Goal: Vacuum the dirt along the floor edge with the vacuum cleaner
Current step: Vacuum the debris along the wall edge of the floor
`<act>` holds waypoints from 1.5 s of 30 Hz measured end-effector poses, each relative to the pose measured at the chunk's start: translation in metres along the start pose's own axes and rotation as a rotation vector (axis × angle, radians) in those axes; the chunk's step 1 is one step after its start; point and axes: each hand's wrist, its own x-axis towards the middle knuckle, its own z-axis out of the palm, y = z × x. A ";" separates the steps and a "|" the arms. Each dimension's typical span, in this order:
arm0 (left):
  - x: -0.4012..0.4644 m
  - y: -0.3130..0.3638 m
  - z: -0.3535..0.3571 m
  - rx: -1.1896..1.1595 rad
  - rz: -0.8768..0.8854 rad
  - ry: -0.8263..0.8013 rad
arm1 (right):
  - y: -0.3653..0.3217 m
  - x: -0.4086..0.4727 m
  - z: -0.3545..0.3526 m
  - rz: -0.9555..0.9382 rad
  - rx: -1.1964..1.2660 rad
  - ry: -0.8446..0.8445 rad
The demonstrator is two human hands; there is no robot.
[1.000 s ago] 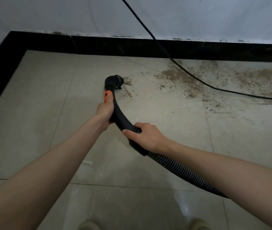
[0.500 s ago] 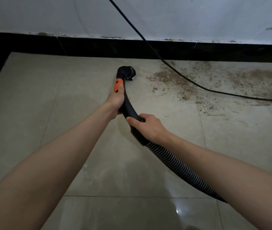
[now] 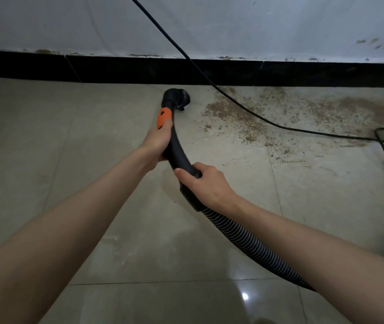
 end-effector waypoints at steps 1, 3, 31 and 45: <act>-0.003 -0.005 -0.009 -0.036 -0.016 0.028 | -0.002 -0.005 0.004 -0.008 -0.002 -0.031; -0.010 -0.017 -0.028 -0.099 -0.052 0.091 | -0.007 -0.016 0.015 -0.026 -0.028 -0.095; -0.040 -0.026 -0.033 -0.087 -0.107 0.146 | -0.014 -0.032 0.016 0.024 -0.117 -0.197; -0.070 -0.066 -0.061 -0.148 -0.081 0.384 | -0.012 -0.067 0.030 -0.114 -0.159 -0.316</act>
